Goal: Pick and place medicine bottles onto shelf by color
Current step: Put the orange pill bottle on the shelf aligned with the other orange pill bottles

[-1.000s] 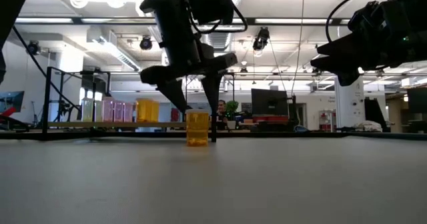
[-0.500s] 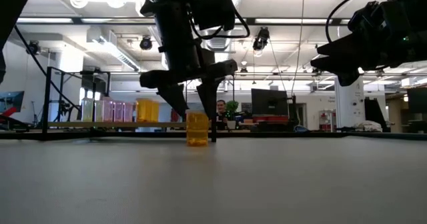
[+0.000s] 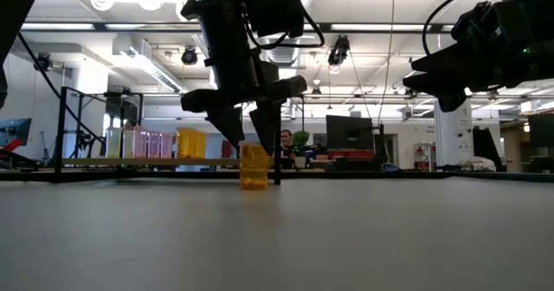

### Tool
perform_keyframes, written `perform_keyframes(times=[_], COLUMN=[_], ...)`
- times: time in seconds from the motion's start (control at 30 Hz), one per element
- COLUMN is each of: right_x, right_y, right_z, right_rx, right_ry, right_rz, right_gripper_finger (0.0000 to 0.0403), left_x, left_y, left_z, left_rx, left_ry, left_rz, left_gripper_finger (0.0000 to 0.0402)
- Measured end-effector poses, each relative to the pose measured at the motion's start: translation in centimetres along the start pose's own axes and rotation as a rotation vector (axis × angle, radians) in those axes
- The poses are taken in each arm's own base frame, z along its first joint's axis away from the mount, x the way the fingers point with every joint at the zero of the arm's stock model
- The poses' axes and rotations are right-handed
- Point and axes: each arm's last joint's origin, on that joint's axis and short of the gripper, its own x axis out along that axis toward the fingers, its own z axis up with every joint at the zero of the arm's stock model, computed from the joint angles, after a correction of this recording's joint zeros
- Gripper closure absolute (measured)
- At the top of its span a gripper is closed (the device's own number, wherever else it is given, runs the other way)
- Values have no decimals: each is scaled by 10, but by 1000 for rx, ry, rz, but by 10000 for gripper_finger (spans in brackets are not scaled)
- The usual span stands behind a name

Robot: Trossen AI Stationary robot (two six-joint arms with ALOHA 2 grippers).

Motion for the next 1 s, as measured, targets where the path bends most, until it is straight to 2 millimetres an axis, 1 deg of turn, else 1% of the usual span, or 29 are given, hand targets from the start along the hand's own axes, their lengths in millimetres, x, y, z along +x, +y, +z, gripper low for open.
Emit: perform_keyframes(times=[0.1, 0.2, 0.4, 0.53, 0.67, 0.8, 0.9, 1.0], right_x=[0, 0, 0, 0, 0, 0, 0, 0], right_y=[0, 0, 0, 0, 0, 0, 0, 0], right_z=[0, 0, 0, 0, 0, 0, 0, -1], right_rx=[0, 0, 0, 0, 0, 0, 0, 0], right_ry=[0, 0, 0, 0, 0, 0, 2, 5], right_rz=[0, 1, 0, 0, 0, 1, 0, -1], right_gripper_finger=[200, 200, 200, 200, 200, 200, 200, 200], left_x=[-9, -21, -48, -61, -64, -64, -65, -60], left_y=[4, 13, 42, 61, 78, 96, 109, 122], left_z=[3, 7, 21, 29, 31, 23, 17, 13], left_rx=[-2, -3, -25, -30, -42, -97, -129, -167], left_ry=[-22, -35, -60, -97, -108, -103, -123, -144], left_rz=[11, 48, 154, 243, 299, 322, 308, 293], left_gripper_finger=[204, 203, 202, 201, 201, 201, 201, 201])
